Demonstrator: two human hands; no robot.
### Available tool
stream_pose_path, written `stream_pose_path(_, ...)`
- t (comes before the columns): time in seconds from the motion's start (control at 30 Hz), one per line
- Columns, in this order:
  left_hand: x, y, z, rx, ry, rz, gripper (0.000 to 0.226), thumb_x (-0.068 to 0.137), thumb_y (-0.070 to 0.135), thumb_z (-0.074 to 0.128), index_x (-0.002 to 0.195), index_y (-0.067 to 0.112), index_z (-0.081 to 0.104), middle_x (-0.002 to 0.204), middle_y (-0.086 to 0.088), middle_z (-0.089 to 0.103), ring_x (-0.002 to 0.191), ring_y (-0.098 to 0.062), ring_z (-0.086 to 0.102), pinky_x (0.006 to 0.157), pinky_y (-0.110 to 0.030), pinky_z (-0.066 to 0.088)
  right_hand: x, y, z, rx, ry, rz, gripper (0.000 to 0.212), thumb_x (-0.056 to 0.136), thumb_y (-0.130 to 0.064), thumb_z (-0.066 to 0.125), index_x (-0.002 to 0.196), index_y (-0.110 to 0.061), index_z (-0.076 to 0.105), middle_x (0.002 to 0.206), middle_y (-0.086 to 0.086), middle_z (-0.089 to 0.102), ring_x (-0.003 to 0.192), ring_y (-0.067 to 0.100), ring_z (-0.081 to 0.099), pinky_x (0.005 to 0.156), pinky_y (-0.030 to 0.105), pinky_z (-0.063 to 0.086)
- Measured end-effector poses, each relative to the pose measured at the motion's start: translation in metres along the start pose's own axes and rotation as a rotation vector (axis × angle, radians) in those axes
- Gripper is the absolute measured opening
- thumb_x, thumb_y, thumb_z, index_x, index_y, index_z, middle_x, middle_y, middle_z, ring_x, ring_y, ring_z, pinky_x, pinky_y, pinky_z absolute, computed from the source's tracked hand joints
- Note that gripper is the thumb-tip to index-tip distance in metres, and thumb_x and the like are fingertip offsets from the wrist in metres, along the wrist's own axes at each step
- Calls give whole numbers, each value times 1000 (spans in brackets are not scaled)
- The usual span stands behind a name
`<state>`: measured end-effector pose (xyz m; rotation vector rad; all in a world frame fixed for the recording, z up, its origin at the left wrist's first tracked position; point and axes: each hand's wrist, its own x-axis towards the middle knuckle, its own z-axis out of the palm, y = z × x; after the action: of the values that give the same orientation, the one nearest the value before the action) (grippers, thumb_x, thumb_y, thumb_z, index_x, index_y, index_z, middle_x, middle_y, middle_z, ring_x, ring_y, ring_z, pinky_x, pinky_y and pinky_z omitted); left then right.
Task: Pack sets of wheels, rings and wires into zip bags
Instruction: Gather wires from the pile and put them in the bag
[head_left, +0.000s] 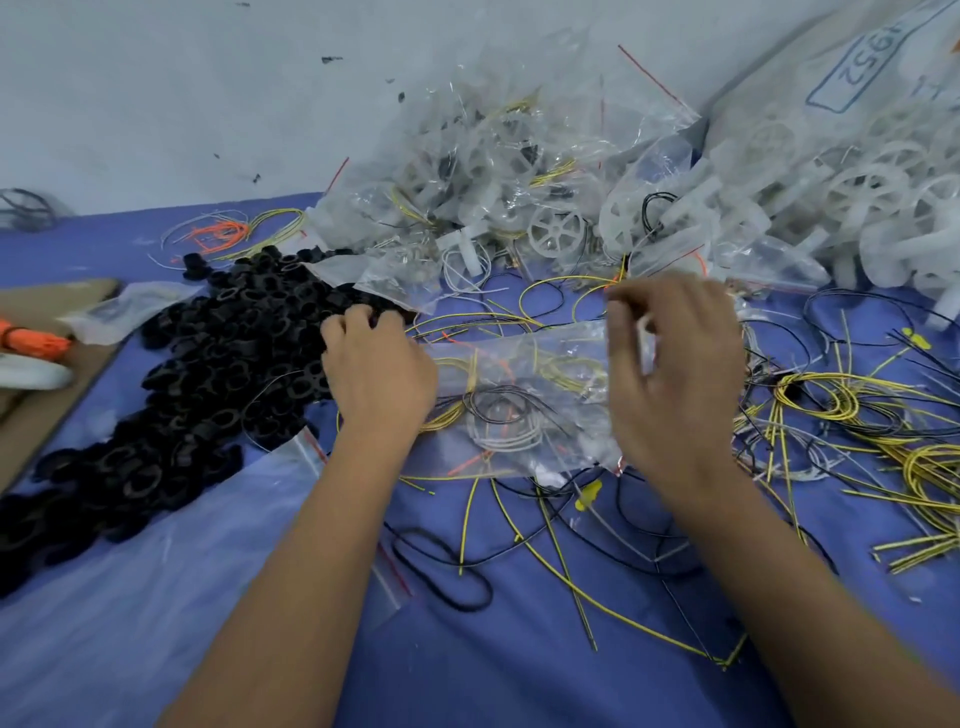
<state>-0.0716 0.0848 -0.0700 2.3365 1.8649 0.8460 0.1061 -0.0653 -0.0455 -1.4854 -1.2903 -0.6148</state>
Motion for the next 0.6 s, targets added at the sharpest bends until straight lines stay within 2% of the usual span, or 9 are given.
stream_pose_path(0.1,2,-9,2,71,-114,4,34,95,17,53,124,4,65,141,-17,53,132,-39,41,106,-44,36,-3,-13,13,-142,-468,-158,15,98,-21,58,105,-15,70,100,1,68,98,28,53,85,41,42)
stream_pose_path(0.17,3,-13,-1,88,-104,4,30,91,11,54,117,5,68,130,-17,59,124,-40,45,97,-44,40,-10,-15,20,-242,-763,-123,20,100,-25,54,113,-23,69,108,-3,66,109,25,52,91,41,41)
stream_pose_path(0.2,4,-15,-3,85,-78,-2,29,89,9,55,114,7,69,124,-17,61,119,-40,46,92,-44,41,-12,-13,22,-226,-835,-90,22,101,-25,52,115,-25,68,110,-4,65,112,23,52,92,40,41)
stream_pose_path(0.3,9,-25,-6,56,-48,9,33,84,1,54,111,13,68,111,-13,68,108,-38,53,90,-42,39,-13,-8,21,-112,-808,-31,18,100,-22,55,107,-20,72,103,-1,67,106,25,55,89,41,44)
stream_pose_path(0.37,10,-30,-7,-8,-14,-14,29,84,-2,54,106,13,67,103,-11,70,102,-39,53,89,-46,42,-14,-5,20,-67,-749,1,15,98,-19,59,102,-16,73,97,2,68,99,27,58,85,41,47)
stream_pose_path(0.5,6,-28,-10,-146,144,-23,12,87,1,63,96,8,65,88,-11,69,97,-38,50,81,-53,47,-17,1,20,16,-643,51,12,95,-13,64,101,-13,75,95,1,71,95,27,61,84,42,50)
stream_pose_path(0.6,7,-12,-17,-345,231,-23,10,87,9,70,94,12,65,83,-2,67,93,-32,59,80,-48,51,-17,4,21,56,-502,55,13,95,-11,66,105,-11,74,95,1,72,93,27,63,83,41,50)
